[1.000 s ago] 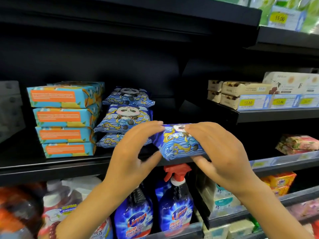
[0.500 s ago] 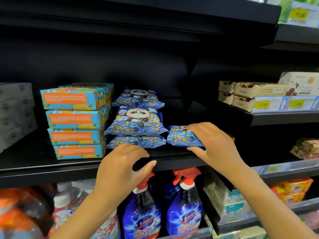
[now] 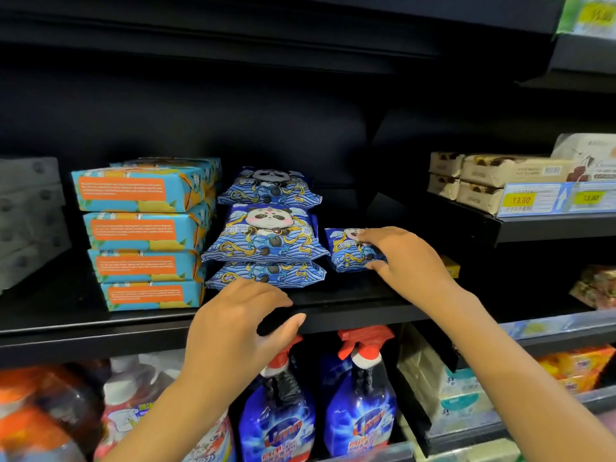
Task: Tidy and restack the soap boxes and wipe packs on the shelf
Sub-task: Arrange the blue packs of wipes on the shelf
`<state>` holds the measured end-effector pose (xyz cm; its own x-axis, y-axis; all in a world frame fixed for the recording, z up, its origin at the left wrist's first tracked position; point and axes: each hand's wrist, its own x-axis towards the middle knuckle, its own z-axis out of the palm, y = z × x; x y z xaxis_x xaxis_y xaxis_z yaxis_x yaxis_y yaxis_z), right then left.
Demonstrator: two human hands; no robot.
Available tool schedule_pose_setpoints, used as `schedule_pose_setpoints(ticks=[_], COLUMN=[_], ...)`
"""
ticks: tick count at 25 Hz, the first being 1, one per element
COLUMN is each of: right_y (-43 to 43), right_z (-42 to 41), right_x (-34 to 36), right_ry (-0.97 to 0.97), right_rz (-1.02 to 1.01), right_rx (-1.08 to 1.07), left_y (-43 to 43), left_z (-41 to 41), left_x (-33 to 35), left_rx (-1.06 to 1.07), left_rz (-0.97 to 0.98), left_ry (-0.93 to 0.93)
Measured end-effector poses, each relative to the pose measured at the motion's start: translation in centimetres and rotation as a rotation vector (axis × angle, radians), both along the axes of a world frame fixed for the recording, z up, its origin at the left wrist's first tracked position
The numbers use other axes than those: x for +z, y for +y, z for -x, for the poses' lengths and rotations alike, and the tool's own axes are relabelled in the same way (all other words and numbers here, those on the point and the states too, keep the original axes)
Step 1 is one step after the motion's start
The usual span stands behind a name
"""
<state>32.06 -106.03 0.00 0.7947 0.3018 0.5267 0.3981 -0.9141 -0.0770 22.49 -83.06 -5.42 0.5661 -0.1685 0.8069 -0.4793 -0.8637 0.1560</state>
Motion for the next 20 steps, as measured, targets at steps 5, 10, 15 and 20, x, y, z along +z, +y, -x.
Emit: schedule_pose_setpoints(ticks=[5,10,15,20], right_y=[-0.1,0.9,2.4,1.9], right_z=[-0.6,-1.6,-3.6,-1.1], right_x=[-0.3,-0.1,0.8,2.8], right_ry=[-0.053,-0.068,0.08,-0.105], right_rz=[0.029,0.101,0.16,-0.394], right_rx=[-0.042,-0.086,-0.13,0.196], left_y=[0.1,0.1,0.0,0.1], left_z=[0.0,-0.1,-0.1,-0.1], left_x=[0.0,0.0,0.0,0.0], left_rx=[-0.003,0.002,-0.005,-0.006], left_rz=[-0.014,-0.01,-0.002,-0.004], left_ry=[-0.013,-0.031,-0.036,-0.034])
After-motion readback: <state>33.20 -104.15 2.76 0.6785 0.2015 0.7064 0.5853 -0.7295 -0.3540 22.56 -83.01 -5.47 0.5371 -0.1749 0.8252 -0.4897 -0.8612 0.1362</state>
